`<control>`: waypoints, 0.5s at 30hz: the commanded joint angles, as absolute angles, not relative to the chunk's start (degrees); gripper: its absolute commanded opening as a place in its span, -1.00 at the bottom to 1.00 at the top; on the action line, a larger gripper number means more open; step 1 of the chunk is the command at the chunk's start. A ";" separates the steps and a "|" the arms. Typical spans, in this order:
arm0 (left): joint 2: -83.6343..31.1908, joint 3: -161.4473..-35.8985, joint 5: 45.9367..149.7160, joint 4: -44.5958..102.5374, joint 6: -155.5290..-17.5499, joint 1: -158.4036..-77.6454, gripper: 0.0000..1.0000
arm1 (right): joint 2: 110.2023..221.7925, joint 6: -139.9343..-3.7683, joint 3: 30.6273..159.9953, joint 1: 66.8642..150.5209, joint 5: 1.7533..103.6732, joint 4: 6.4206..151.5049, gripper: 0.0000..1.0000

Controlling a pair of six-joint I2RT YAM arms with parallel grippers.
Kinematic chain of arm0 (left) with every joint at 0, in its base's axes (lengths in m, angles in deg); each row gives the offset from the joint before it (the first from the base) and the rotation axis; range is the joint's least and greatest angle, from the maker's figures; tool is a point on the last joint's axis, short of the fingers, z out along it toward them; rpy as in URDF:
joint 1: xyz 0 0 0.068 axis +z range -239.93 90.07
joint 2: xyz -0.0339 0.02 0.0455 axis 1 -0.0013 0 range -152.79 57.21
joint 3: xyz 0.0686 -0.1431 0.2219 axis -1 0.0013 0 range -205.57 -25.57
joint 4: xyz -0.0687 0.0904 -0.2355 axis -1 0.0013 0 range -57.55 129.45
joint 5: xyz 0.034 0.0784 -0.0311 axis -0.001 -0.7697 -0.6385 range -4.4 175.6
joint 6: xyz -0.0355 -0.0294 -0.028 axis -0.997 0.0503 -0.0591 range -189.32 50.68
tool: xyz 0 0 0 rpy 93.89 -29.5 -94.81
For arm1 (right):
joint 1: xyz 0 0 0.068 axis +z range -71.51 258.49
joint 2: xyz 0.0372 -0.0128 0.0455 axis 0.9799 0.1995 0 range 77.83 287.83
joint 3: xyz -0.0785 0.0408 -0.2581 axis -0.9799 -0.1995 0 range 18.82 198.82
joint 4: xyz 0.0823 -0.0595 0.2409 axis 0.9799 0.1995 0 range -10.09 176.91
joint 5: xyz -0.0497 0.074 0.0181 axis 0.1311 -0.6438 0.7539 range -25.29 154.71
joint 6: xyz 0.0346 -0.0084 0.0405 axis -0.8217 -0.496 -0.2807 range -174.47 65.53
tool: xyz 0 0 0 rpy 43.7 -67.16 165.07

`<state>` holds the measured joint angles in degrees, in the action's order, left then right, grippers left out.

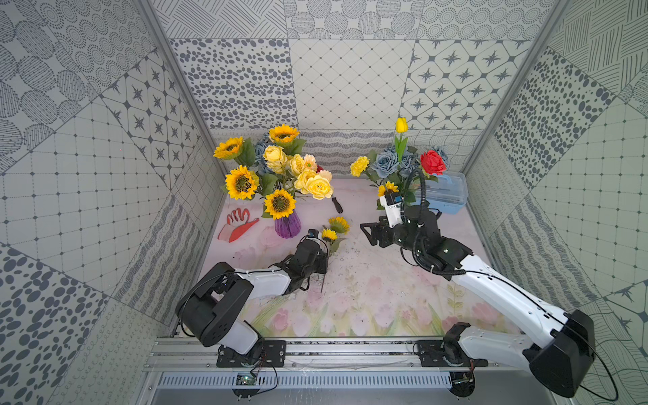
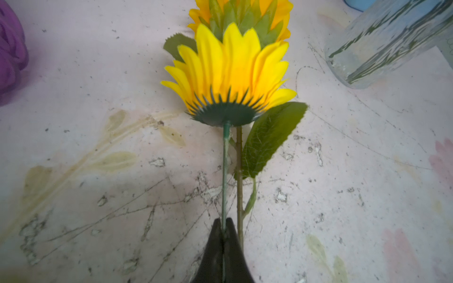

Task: Pick out yellow flowers from the vase
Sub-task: Place the flower at the center of the board.

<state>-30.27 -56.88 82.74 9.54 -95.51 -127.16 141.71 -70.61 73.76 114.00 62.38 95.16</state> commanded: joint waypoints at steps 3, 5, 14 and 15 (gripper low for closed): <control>-32.55 -61.78 88.76 4.27 -98.04 -126.38 -1.00 | 136.64 -71.82 72.10 110.02 64.50 100.60 0.64; -32.41 -62.55 89.61 5.02 -98.30 -126.40 -1.00 | 135.80 -71.49 72.67 108.20 63.73 101.77 0.65; -26.97 -60.90 84.69 12.34 -97.05 -126.40 0.08 | 136.01 -68.78 77.66 103.58 61.08 105.70 0.65; -26.21 -60.69 83.92 13.23 -96.88 -126.40 0.22 | 135.98 -68.43 78.33 103.24 60.78 106.07 0.65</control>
<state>-28.92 -61.18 86.42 9.16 -97.66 -126.87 136.57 -70.04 75.11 104.07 62.14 105.98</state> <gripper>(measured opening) 0.548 0.826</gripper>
